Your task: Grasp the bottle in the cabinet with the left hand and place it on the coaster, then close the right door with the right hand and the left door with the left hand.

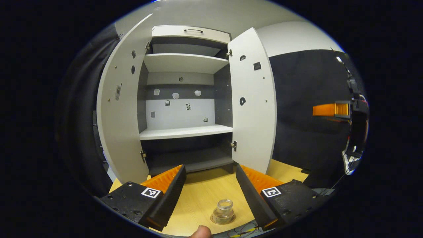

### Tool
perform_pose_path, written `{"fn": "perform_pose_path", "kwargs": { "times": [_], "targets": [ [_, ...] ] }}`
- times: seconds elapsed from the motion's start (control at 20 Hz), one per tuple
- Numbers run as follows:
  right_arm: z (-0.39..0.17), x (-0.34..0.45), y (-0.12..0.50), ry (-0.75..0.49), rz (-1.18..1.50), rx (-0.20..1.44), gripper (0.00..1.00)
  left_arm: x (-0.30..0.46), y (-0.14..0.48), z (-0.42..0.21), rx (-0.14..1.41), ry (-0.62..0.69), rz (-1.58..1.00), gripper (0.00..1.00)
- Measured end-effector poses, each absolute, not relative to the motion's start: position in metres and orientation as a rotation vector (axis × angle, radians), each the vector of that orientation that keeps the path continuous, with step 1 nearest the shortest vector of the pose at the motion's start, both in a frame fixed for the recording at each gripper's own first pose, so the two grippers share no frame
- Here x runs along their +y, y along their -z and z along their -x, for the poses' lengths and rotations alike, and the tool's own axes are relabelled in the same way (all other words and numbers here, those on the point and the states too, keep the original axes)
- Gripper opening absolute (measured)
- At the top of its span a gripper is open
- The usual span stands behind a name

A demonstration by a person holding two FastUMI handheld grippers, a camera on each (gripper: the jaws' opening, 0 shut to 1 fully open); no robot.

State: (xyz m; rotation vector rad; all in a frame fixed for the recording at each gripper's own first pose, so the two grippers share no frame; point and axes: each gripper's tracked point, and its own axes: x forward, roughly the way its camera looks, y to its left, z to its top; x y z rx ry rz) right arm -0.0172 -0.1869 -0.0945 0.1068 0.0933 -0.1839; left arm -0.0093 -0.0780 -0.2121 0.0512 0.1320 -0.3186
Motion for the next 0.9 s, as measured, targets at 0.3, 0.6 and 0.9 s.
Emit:
{"fn": "perform_pose_path", "kwargs": {
  "times": [0.3,0.6,0.9],
  "targets": [
    [-0.047,-0.209,0.061,0.146,-0.132,0.074,0.98,-0.047,0.150,-0.011,0.093,0.279,-0.037,0.96],
    [-0.127,-0.226,0.024,0.174,0.001,0.056,0.98,-0.006,0.109,-0.022,0.089,0.218,0.000,0.95],
    [-0.185,-0.198,0.002,0.157,-0.058,0.032,0.98,0.029,0.110,-0.022,0.062,0.170,0.014,0.96]
  ]
}}
